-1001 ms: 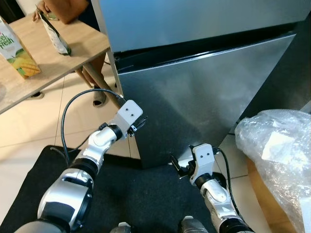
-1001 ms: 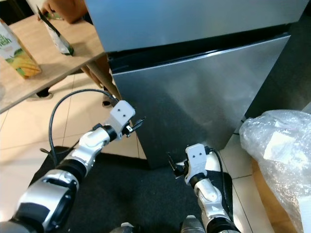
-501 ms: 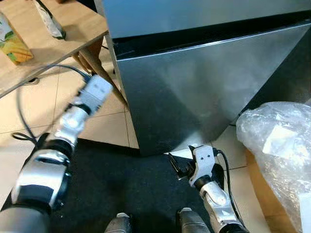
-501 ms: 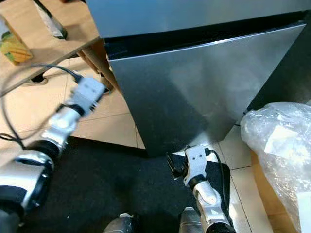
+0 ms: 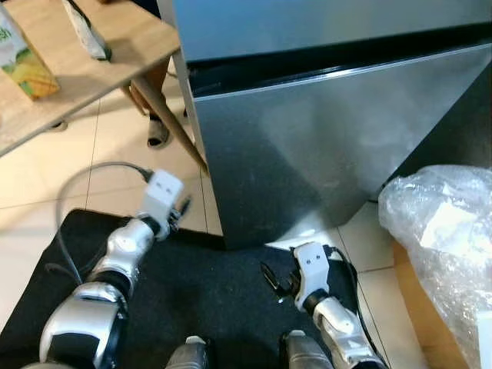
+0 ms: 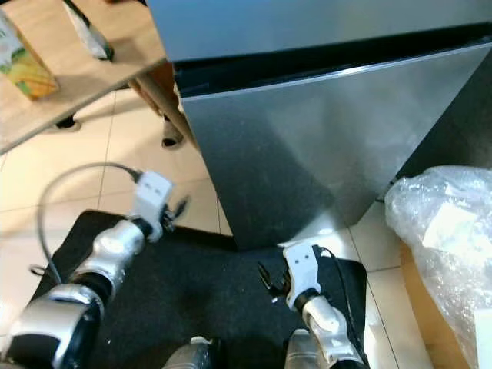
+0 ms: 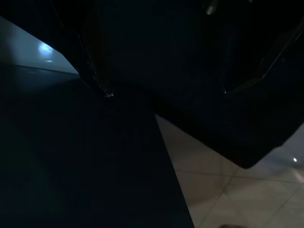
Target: Restocking fridge
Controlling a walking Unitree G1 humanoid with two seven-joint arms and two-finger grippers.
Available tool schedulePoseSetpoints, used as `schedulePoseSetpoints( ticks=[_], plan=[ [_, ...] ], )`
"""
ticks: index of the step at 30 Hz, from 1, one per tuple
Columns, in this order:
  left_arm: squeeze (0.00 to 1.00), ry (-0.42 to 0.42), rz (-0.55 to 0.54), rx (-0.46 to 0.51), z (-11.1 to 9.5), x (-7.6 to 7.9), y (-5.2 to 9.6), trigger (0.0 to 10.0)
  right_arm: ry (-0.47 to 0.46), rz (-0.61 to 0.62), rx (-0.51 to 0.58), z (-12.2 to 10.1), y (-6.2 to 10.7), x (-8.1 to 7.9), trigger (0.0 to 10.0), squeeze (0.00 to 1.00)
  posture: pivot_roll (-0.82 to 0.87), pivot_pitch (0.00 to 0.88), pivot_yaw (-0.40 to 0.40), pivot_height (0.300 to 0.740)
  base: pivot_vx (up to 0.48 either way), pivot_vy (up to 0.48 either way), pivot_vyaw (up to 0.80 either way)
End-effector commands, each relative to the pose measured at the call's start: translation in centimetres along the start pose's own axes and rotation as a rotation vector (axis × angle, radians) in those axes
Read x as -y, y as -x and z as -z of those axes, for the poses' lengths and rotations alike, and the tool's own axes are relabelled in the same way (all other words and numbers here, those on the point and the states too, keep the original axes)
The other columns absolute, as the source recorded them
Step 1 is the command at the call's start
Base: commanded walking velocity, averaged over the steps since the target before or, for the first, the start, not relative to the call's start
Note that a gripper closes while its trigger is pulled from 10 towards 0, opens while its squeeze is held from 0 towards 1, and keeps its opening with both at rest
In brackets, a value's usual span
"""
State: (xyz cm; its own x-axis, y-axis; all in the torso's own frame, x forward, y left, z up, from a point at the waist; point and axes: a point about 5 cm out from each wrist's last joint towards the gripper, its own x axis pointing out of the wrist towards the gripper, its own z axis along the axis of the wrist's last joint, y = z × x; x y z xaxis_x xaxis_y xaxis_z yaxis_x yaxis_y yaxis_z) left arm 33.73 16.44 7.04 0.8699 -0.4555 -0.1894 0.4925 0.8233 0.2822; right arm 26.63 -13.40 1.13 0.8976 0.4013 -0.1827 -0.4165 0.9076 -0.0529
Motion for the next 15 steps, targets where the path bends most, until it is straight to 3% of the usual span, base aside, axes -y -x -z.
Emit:
schedulePoseSetpoints(
  ticks=[1,4,6,7,9,12,15],
  plan=[
    [0.00,-0.011,0.107,-0.035,0.9,1.8,0.0,10.0,-0.010,-0.006,-0.055,1.2,0.6,-0.4,10.0,0.00,-0.20,0.239,0.065,0.740,0.000,0.000,0.00],
    [0.00,-0.077,0.146,0.002,-0.4,2.6,-1.0,10.0,-0.006,0.018,-0.042,0.9,0.5,0.0,10.0,0.00,-0.20,0.241,0.068,0.740,0.000,0.000,0.00],
    [0.00,-0.080,0.114,0.088,-3.3,2.0,-2.5,10.0,0.003,0.041,-0.024,0.6,0.5,0.4,10.0,0.00,-0.21,0.242,0.071,0.740,0.000,0.000,0.00],
    [0.00,-0.080,0.114,0.088,-3.3,2.0,-2.5,10.0,0.003,0.041,-0.024,0.6,0.5,0.4,10.0,0.00,-0.21,0.242,0.071,0.740,0.000,0.000,0.00],
    [0.00,-0.102,0.117,0.142,-5.2,1.6,-3.3,10.0,0.005,0.051,-0.017,0.5,0.5,0.4,10.0,0.00,-0.21,0.243,0.074,0.740,0.000,0.000,0.00],
    [0.00,-0.170,0.067,0.175,-7.9,0.3,-4.2,10.0,0.009,0.074,-0.008,0.5,0.6,0.6,10.0,0.00,-0.21,0.243,0.075,0.740,0.000,0.000,0.00],
    [0.00,-0.189,-0.018,0.171,-8.9,-1.1,-4.4,10.0,0.012,0.088,-0.002,0.4,0.6,0.6,10.0,0.00,-0.21,0.245,0.082,0.740,0.000,0.000,0.00]
  ],
)
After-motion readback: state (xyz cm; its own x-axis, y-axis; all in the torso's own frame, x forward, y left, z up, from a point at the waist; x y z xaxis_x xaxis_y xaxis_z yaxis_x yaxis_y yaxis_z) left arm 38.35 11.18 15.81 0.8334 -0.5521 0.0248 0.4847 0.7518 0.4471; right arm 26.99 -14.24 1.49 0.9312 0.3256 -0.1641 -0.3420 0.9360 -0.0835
